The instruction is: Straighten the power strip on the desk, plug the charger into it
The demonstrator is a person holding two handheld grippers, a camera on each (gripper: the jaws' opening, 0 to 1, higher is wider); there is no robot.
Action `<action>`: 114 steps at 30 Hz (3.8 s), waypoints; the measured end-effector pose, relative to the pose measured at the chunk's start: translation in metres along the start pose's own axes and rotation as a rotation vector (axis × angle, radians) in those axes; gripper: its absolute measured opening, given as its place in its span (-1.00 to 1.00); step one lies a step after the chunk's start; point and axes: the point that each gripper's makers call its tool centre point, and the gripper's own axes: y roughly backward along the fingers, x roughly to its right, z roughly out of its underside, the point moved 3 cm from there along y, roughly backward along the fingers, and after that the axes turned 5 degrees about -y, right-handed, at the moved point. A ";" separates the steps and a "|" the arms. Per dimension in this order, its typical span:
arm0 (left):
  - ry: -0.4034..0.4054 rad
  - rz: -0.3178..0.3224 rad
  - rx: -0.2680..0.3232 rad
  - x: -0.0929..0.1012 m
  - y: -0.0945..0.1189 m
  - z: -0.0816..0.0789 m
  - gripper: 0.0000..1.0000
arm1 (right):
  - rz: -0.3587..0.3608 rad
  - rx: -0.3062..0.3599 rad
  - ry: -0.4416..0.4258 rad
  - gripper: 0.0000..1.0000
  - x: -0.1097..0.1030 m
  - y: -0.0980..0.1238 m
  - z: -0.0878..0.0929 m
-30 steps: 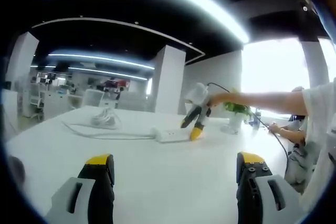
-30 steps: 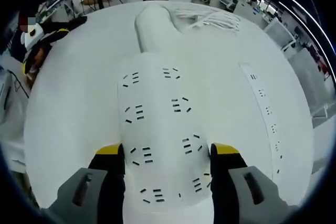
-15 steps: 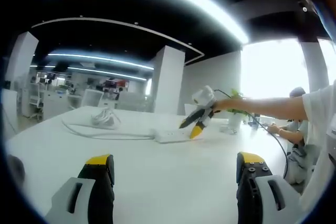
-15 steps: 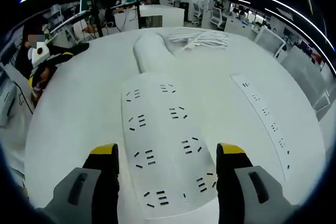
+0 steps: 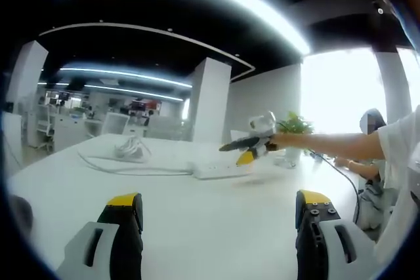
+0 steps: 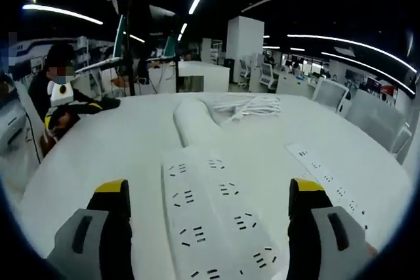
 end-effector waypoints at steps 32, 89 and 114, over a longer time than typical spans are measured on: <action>0.011 0.032 0.011 0.005 0.001 -0.006 0.99 | 0.335 0.298 -0.007 1.00 -0.018 0.061 -0.052; 0.026 0.052 0.012 0.007 -0.007 -0.001 0.99 | 0.789 0.420 -0.081 0.99 -0.100 0.197 -0.004; 0.028 0.052 0.003 0.006 -0.009 0.002 0.99 | 0.880 0.484 -0.080 1.00 -0.108 0.219 0.011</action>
